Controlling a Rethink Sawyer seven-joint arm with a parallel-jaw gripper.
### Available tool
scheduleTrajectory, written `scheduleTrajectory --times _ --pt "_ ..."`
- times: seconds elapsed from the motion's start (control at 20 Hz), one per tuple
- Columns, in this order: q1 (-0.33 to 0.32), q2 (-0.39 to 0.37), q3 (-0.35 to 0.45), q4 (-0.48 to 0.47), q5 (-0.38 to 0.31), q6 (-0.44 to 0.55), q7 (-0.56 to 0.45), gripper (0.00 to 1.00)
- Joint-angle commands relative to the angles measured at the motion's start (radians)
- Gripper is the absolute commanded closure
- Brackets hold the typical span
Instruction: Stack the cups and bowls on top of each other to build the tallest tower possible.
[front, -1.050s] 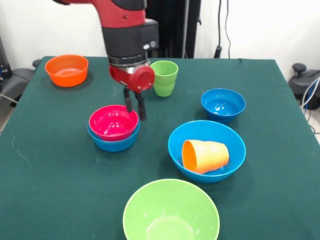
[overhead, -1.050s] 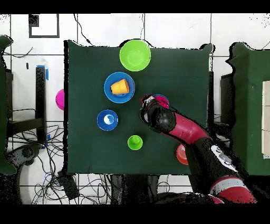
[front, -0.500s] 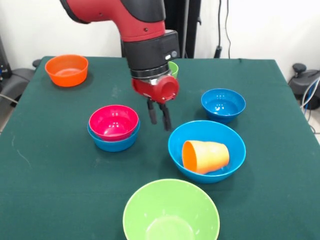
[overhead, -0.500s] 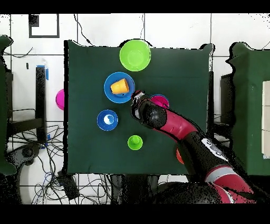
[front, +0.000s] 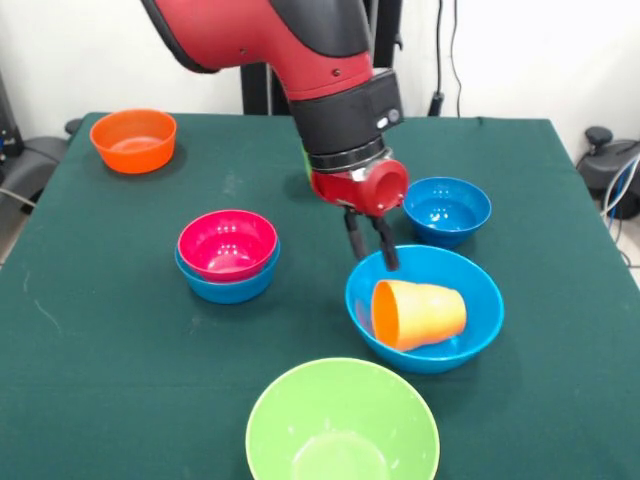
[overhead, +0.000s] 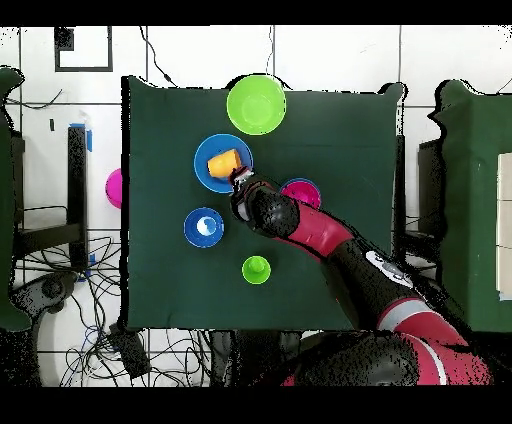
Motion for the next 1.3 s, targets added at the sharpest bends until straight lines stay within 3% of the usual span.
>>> scheduleTrajectory --times 0.05,0.65,0.95,1.15,1.2,1.3 --pt "0.008 0.052 0.122 0.021 0.052 -0.091 0.197 0.0" --pt "-0.028 0.1 0.152 -0.019 0.02 -0.084 0.136 0.0" --pt "-0.047 0.06 0.16 0.03 0.012 -0.071 0.139 0.0" --pt "-0.005 0.035 0.101 0.033 0.0 -0.142 0.161 0.0" --pt "0.006 0.028 0.086 0.033 -0.003 -0.16 0.167 1.0" --pt "-0.009 0.014 0.094 0.041 -0.008 -0.132 0.15 1.0"
